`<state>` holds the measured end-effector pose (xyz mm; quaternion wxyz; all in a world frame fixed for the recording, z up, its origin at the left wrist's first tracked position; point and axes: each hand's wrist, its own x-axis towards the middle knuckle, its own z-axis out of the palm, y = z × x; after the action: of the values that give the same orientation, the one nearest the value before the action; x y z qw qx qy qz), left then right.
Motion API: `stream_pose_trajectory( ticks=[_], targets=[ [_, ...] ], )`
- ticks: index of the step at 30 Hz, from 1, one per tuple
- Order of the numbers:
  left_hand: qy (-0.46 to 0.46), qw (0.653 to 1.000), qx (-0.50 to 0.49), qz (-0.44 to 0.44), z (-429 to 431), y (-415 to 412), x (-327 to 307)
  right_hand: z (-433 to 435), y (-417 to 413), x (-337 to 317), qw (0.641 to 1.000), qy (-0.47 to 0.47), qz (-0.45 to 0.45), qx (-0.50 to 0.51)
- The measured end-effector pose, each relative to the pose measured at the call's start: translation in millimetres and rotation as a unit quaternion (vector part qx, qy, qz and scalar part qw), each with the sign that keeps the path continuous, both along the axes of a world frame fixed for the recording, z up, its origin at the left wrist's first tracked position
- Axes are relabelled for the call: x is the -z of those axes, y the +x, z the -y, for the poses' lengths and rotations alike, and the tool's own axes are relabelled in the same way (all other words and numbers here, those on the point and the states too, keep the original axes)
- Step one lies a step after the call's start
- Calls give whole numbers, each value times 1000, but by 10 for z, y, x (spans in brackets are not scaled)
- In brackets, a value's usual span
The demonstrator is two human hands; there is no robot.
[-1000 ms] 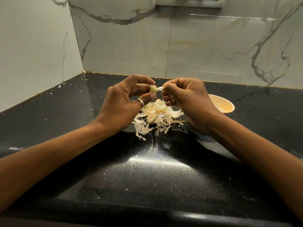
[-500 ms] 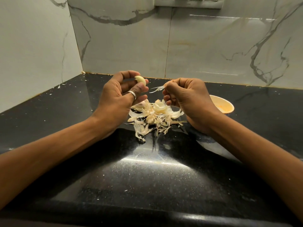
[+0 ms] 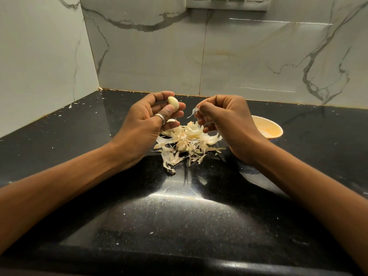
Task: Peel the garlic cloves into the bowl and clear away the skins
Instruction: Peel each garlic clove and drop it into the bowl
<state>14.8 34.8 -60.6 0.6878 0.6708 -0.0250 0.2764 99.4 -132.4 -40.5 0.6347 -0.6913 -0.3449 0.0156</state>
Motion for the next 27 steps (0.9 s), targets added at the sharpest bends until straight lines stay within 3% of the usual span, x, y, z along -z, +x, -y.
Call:
stream_pose_trajectory(
  ticks=[18,27],
  targets=[
    [194,981,7,27,29,-48,36,-13,10,29,993,-34,114,6],
    [265,964,-12,37,-17,-21,85,-5,19,29,991,-38,126,-5]
  ],
)
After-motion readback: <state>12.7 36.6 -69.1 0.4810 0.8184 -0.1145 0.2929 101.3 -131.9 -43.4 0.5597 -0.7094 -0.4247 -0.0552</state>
